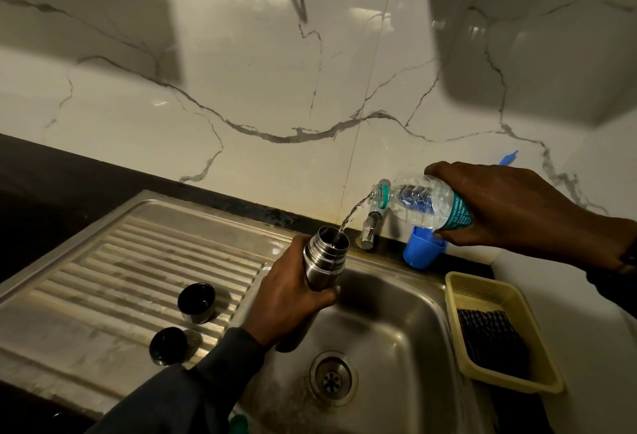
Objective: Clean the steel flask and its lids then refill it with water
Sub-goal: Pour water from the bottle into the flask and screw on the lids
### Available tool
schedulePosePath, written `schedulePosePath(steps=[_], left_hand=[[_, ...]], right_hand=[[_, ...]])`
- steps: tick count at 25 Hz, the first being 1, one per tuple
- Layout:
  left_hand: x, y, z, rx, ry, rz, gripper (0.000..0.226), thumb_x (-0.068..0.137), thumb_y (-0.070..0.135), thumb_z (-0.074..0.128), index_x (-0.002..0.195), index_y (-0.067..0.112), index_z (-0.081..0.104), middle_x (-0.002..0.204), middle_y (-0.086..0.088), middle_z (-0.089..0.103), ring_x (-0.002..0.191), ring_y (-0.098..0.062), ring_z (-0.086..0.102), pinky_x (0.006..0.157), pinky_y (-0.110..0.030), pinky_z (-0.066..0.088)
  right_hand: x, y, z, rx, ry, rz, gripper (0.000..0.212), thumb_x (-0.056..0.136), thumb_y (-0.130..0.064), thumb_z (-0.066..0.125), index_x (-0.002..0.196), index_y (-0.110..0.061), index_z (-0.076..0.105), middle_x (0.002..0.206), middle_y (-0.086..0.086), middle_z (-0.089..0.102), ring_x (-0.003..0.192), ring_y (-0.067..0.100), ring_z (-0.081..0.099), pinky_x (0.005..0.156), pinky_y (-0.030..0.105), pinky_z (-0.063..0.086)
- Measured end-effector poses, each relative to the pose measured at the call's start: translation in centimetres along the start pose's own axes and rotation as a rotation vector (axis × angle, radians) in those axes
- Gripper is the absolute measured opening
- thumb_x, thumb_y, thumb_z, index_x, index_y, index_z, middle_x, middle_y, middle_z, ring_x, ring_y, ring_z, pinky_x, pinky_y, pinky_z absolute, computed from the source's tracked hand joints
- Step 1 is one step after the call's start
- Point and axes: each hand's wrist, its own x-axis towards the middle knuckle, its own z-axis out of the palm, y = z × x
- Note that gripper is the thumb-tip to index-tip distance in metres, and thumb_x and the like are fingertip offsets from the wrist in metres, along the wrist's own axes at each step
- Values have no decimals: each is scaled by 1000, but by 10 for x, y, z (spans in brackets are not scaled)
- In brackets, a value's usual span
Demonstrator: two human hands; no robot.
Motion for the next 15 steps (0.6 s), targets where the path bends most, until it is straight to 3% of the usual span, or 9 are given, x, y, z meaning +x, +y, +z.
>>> schedulePosePath(steps=[8, 15], left_hand=[[2, -1, 1, -1, -15, -3, 70, 68, 34, 85, 126, 31, 45, 109, 11, 64, 94, -2, 63, 76, -18, 50], [0, -1, 1, -3, -4, -16, 69, 69, 31, 86, 125, 32, 46, 108, 13, 64, 92, 2, 62, 71, -9, 45]], right_hand=[[1, -1, -3, -17, -38, 23, 75, 70, -51, 75, 132, -28, 39, 105, -6, 63, 83, 15, 61, 66, 33, 51], [1, 1, -2, -17, -23, 18, 72, 69, -49, 77, 128, -29, 40, 100, -7, 63, 78, 14, 60, 63, 36, 52]])
